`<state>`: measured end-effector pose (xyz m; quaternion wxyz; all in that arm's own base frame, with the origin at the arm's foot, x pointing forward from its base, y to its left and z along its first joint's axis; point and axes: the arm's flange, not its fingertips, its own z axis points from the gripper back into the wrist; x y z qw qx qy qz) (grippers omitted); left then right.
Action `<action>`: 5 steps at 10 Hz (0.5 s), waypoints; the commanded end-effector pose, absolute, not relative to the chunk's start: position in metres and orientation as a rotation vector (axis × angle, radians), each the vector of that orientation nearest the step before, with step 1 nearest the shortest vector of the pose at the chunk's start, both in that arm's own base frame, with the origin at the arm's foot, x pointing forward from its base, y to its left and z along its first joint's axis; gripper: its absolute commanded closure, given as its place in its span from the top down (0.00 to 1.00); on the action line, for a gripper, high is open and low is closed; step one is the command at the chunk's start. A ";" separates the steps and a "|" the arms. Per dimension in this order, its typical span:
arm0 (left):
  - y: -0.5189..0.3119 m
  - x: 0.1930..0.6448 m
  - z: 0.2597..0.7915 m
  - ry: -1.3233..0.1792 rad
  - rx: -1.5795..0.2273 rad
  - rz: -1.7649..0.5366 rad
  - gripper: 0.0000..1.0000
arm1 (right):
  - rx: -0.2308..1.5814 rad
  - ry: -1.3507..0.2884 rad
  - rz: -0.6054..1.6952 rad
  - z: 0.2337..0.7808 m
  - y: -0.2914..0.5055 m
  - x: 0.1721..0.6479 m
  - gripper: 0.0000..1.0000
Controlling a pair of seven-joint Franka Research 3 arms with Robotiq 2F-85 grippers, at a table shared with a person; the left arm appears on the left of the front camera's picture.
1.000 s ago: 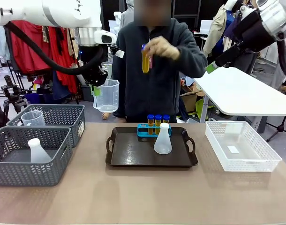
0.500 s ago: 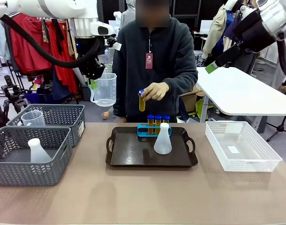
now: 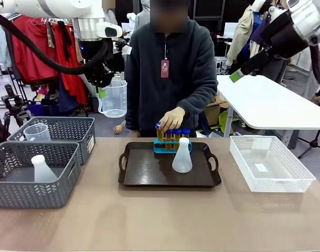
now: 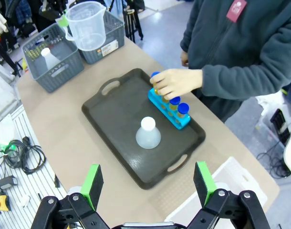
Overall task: Prepare the laboratory tools.
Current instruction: Pick up one Large Measuring Cup and place it on the Handle tray.
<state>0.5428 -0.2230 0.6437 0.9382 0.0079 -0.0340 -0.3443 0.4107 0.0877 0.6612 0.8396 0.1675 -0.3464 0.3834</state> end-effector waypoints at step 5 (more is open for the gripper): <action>-0.222 0.543 0.645 -0.071 0.017 -0.702 0.00 | 0.379 -0.744 0.814 0.660 0.087 0.411 1.00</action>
